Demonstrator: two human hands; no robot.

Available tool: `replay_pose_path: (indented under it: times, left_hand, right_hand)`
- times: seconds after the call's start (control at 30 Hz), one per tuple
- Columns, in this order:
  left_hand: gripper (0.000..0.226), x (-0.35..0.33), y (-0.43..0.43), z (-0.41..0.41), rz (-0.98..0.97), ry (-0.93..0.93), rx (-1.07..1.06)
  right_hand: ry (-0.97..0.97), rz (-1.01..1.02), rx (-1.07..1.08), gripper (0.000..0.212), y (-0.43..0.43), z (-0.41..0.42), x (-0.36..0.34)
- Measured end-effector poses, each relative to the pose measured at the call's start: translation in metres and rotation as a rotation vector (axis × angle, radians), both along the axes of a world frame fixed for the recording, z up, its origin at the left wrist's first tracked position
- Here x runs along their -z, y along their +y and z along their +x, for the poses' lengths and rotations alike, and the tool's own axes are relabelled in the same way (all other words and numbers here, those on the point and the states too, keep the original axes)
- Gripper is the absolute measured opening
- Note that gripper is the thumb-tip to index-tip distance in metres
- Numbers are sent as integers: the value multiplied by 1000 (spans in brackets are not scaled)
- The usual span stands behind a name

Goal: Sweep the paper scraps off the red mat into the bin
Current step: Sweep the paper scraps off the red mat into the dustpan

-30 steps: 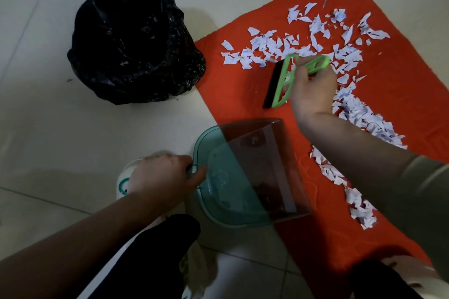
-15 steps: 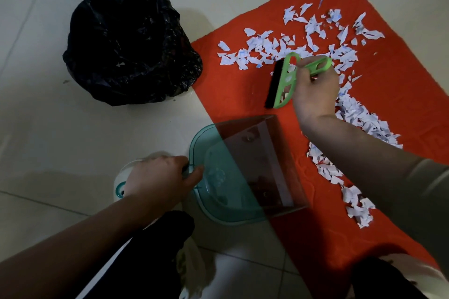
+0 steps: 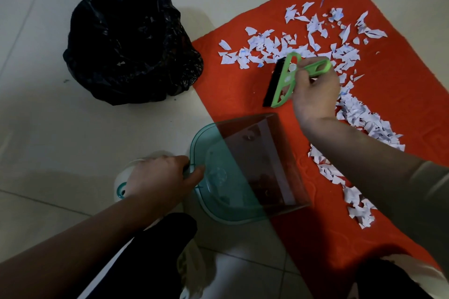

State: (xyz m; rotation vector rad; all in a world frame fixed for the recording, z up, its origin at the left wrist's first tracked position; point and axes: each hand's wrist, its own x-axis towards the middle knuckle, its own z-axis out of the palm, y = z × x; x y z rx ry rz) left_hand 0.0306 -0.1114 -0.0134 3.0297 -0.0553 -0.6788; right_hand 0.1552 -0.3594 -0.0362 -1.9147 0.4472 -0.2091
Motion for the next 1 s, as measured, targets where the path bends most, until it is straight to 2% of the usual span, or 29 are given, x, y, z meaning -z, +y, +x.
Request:
replay_pose_path:
  times: [0.13, 0.2, 0.4, 0.53, 0.67, 0.83, 0.93, 1.0]
  left_hand:
    - [52, 0, -1, 1, -1, 13, 3]
    - [52, 0, -1, 1, 6, 15, 6]
    - [52, 0, -1, 0, -21, -14, -7]
    - [51, 1, -1, 1, -37, -2, -13]
    - [51, 0, -2, 1, -27, 12, -3]
    - [52, 2, 1, 1, -28, -9, -20]
    - [53, 1, 2, 1, -32, -15, -33]
    - [54, 2, 2, 2, -41, -8, -40]
  right_hand:
    - [46, 153, -121, 11, 14, -4, 1]
    - [66, 207, -147, 15, 18, -5, 5]
    - [1, 41, -23, 10, -2, -1, 0]
    - [-41, 96, -102, 9, 7, -6, -6]
    - [22, 169, -188, 18, 22, -8, -1]
    - [-11, -63, -83, 16, 1, -3, 1]
    - [-69, 17, -42, 27, -3, -2, -4]
    - [-69, 68, -94, 24, 5, -3, -5]
